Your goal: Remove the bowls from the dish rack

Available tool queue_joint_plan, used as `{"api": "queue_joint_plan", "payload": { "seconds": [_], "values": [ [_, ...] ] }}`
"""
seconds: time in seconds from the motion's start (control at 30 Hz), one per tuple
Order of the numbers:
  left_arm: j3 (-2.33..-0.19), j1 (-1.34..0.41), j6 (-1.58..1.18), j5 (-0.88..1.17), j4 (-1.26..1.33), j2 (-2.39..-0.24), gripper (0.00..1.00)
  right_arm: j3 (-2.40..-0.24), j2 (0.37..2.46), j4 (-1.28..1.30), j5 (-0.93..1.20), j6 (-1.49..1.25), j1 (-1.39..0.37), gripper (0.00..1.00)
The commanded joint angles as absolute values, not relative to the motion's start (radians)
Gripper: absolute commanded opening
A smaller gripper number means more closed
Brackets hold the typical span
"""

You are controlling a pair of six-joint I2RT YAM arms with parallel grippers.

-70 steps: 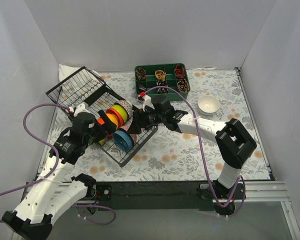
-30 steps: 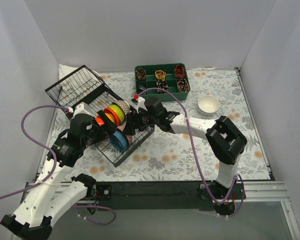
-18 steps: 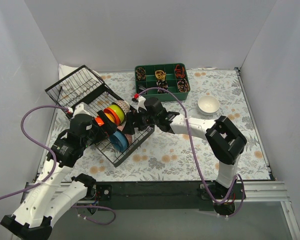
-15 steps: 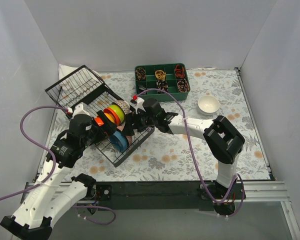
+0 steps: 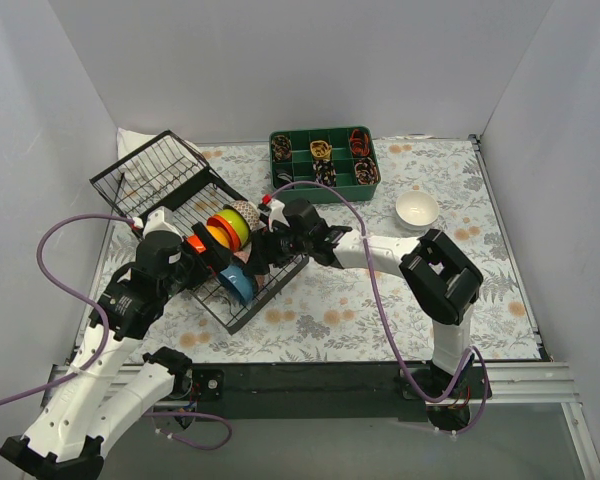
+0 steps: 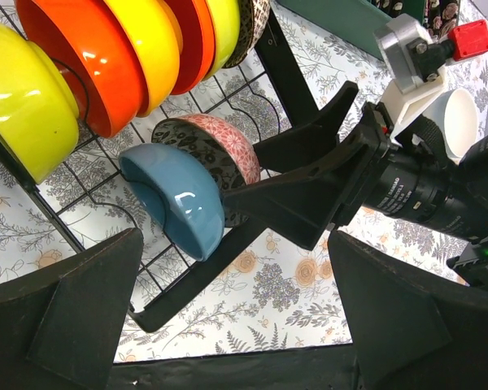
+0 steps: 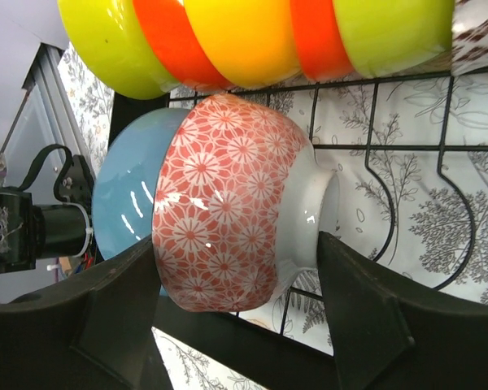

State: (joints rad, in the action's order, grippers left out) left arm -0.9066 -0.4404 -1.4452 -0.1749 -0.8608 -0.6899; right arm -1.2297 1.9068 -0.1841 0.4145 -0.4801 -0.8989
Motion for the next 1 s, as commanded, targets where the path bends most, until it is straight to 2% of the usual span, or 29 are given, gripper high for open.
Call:
{"api": "queue_joint_plan", "payload": {
  "seconds": [0.0,0.03,0.1,0.13,0.23,0.33,0.97],
  "values": [
    [-0.904,-0.437,-1.428,-0.164,-0.868,-0.680,0.98,-1.270,1.913,-0.202,0.437,-0.471,-0.905,0.66],
    [-0.905,-0.436,-1.428,-0.164,-0.868,-0.681,0.98,-1.272,1.910,-0.201,0.436,-0.469,-0.907,0.53],
    [-0.905,-0.436,-1.427,-0.164,-0.864,-0.681,0.98,-1.276,1.896,-0.193,0.427,-0.459,-0.910,0.41],
    [-0.904,-0.437,-1.425,-0.163,-0.864,-0.683,0.98,-1.279,1.891,-0.187,0.422,-0.453,-0.911,0.28],
    [-0.902,-0.437,-1.424,-0.160,-0.856,-0.686,0.98,-1.298,1.862,-0.155,0.394,-0.423,-0.916,0.10],
    [-0.902,-0.436,-1.424,-0.155,-0.848,-0.692,0.98,-1.327,1.839,-0.097,0.345,-0.377,-0.923,0.01],
    [-0.876,-0.436,-1.410,-0.160,-0.793,-0.670,0.98,-1.333,1.706,-0.044,0.164,-0.366,-0.933,0.01]
  ]
}}
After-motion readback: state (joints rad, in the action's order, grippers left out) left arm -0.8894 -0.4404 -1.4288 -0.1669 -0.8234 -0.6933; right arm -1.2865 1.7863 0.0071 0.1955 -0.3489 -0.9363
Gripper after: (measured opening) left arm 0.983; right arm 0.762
